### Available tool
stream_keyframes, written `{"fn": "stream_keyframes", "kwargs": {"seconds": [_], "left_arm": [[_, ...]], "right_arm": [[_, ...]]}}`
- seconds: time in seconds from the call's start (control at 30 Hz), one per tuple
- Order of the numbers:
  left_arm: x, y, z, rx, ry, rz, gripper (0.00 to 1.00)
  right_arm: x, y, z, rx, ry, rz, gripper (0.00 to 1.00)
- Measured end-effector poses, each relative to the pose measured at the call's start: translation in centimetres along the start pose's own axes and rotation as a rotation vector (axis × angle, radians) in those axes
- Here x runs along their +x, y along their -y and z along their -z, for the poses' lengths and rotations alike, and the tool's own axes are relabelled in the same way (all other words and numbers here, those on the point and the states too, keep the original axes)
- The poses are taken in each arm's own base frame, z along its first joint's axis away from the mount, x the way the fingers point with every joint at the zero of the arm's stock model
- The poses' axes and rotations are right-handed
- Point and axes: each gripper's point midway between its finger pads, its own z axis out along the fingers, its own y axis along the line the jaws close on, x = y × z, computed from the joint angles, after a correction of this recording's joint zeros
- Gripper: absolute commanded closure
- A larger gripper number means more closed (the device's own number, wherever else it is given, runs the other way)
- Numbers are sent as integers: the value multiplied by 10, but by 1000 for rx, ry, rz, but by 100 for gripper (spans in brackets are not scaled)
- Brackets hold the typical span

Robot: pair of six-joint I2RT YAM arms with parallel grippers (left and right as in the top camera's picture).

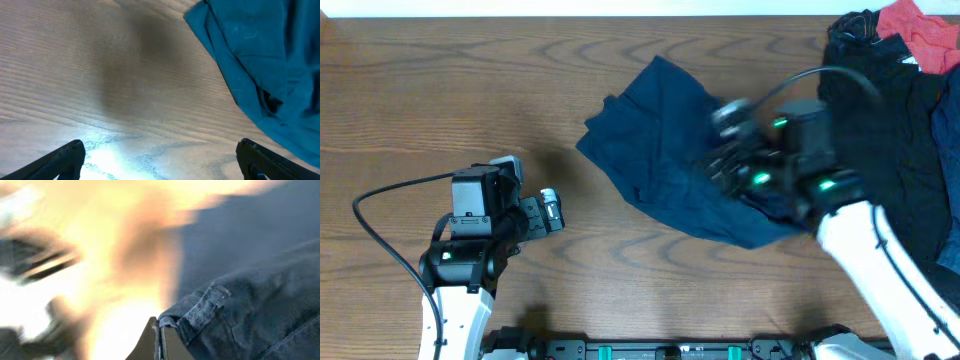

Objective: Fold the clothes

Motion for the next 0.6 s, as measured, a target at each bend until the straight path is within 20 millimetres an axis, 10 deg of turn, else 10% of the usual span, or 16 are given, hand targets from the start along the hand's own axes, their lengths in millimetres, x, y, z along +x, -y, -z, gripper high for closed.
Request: {"fn": "stream_keyframes", "kwargs": {"seconds": [0.13, 0.23, 0.4, 0.6], "left_arm": [[0, 0, 0, 0, 0, 2, 2], [0, 0, 0, 0, 0, 2, 2], [0, 0, 0, 0, -1, 2, 2], [3, 10, 0, 61, -16, 2, 2]], "right_arm": [[74, -87, -27, -239, -286, 111, 69], [121, -102, -26, -241, -458, 141, 68], [150, -65, -21, 29, -591, 191, 55], [122, 20, 0, 572, -492, 115, 43]]}}
